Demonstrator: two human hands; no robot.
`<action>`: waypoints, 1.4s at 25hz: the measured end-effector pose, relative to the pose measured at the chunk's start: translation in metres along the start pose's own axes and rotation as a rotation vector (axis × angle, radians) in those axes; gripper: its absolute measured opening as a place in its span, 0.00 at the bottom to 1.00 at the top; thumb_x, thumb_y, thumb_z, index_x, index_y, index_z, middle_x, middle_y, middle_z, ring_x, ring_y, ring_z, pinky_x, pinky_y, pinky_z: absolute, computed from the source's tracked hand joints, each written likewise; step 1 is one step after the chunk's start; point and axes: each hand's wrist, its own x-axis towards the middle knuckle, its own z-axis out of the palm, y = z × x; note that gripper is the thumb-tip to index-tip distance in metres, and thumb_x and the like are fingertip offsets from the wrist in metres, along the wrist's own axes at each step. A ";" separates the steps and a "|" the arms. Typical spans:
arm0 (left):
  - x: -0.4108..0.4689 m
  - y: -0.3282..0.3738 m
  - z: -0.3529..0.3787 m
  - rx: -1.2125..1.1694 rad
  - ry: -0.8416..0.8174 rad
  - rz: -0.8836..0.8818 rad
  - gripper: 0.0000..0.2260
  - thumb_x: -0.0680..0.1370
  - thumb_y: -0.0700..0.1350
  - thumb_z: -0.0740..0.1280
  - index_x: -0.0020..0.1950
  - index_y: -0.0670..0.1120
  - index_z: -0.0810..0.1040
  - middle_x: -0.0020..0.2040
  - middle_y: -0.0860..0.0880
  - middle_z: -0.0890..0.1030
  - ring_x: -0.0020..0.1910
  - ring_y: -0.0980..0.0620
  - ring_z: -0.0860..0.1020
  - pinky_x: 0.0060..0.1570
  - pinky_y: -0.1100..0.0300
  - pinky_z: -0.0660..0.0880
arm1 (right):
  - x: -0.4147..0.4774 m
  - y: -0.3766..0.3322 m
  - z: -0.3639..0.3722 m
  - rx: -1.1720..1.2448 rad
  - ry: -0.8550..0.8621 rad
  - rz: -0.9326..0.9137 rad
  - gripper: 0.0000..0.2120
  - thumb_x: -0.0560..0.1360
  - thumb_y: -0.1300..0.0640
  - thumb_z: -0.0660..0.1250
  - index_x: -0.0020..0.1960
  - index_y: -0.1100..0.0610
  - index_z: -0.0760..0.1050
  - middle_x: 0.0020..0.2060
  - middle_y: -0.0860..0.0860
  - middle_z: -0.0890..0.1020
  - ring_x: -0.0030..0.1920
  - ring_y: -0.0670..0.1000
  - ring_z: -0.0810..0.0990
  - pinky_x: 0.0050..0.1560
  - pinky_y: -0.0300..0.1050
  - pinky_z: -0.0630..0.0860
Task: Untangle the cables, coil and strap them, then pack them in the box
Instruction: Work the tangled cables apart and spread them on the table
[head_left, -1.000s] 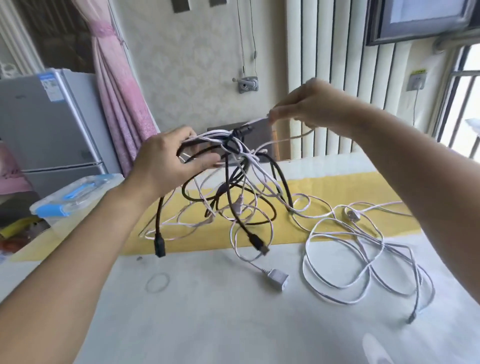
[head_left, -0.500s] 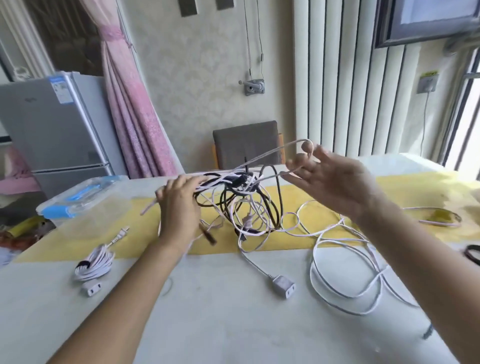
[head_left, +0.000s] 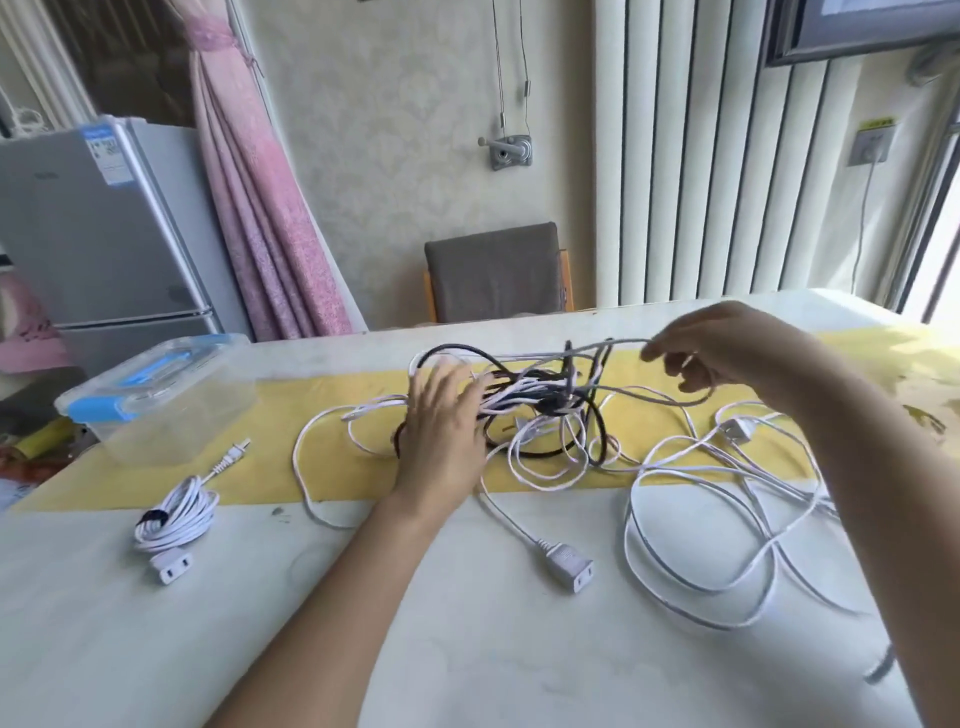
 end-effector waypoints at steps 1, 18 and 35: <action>-0.001 0.008 -0.001 -0.101 -0.023 0.010 0.18 0.68 0.39 0.71 0.59 0.44 0.79 0.54 0.44 0.80 0.58 0.40 0.76 0.67 0.45 0.65 | 0.002 0.009 0.002 -0.214 0.115 0.030 0.09 0.75 0.66 0.64 0.53 0.65 0.80 0.40 0.58 0.80 0.38 0.57 0.77 0.40 0.45 0.76; -0.014 0.046 -0.020 -0.142 0.179 0.103 0.13 0.66 0.38 0.56 0.33 0.48 0.80 0.30 0.51 0.75 0.33 0.50 0.71 0.27 0.62 0.59 | -0.016 0.014 0.088 -0.645 -0.089 -0.606 0.08 0.73 0.60 0.66 0.47 0.54 0.83 0.42 0.53 0.78 0.42 0.52 0.75 0.46 0.48 0.72; 0.009 -0.015 -0.026 -0.162 0.279 -0.141 0.16 0.79 0.51 0.60 0.48 0.43 0.84 0.56 0.43 0.82 0.65 0.50 0.71 0.73 0.55 0.49 | -0.023 -0.002 0.046 0.277 0.180 -0.560 0.11 0.80 0.59 0.61 0.40 0.53 0.77 0.24 0.39 0.74 0.25 0.38 0.70 0.29 0.28 0.64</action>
